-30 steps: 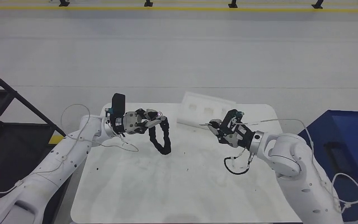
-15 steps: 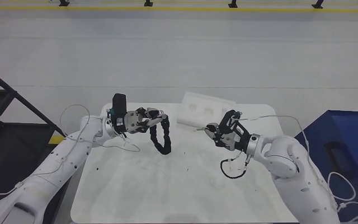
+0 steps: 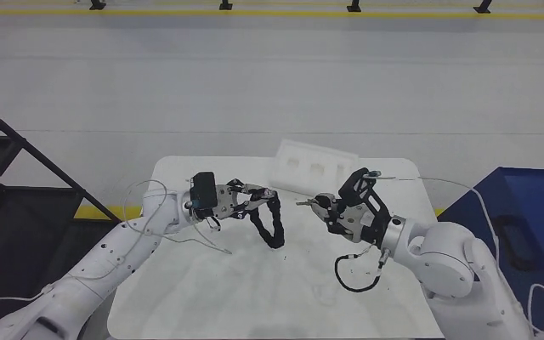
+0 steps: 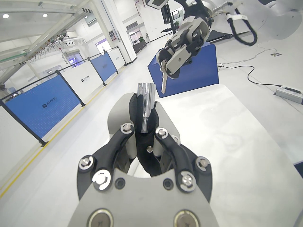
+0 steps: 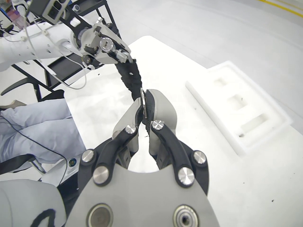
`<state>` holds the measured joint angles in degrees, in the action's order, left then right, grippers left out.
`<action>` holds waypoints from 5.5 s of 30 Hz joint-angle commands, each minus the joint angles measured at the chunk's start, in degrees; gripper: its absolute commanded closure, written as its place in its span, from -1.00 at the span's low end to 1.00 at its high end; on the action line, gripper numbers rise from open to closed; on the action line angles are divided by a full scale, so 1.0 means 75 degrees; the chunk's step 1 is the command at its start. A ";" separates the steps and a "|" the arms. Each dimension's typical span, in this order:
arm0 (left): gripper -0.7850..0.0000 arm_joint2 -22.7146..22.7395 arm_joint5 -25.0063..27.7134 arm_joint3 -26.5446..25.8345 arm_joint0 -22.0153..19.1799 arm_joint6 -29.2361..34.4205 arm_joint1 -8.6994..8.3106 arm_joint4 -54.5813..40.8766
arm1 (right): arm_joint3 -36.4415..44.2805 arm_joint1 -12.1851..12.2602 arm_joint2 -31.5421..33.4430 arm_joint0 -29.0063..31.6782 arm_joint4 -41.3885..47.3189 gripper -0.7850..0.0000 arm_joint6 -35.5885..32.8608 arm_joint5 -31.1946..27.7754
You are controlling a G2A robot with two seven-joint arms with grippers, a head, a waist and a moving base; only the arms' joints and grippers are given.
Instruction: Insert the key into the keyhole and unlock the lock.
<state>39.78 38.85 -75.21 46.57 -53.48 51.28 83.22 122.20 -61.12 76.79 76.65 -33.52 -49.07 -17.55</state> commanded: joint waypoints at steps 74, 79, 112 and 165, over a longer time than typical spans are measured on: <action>1.00 0.0019 -0.1737 0.0266 0.0386 -0.0273 0.1001 0.1788 | 0.1231 -0.0046 -0.0509 0.0655 -0.0325 1.00 0.0260 0.3034; 1.00 0.0084 -0.1683 0.0274 0.0413 -0.0294 0.1028 0.1828 | 0.1217 -0.0045 -0.0505 0.0642 -0.0274 1.00 0.0232 0.3013; 1.00 0.0447 -0.1368 0.0250 0.0609 -0.0202 0.1166 0.2051 | 0.0872 -0.0107 -0.1135 0.0174 -0.0583 1.00 0.0102 0.3071; 1.00 0.1682 0.2553 -0.1199 0.0782 0.3969 0.0650 -0.0555 | 0.0136 0.0217 -0.0918 -0.1114 -0.1074 -1.00 -0.2203 -0.1172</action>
<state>52.86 58.00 -84.10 52.87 -24.94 56.24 80.05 122.72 -59.62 69.92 68.86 -40.47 -65.04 -24.47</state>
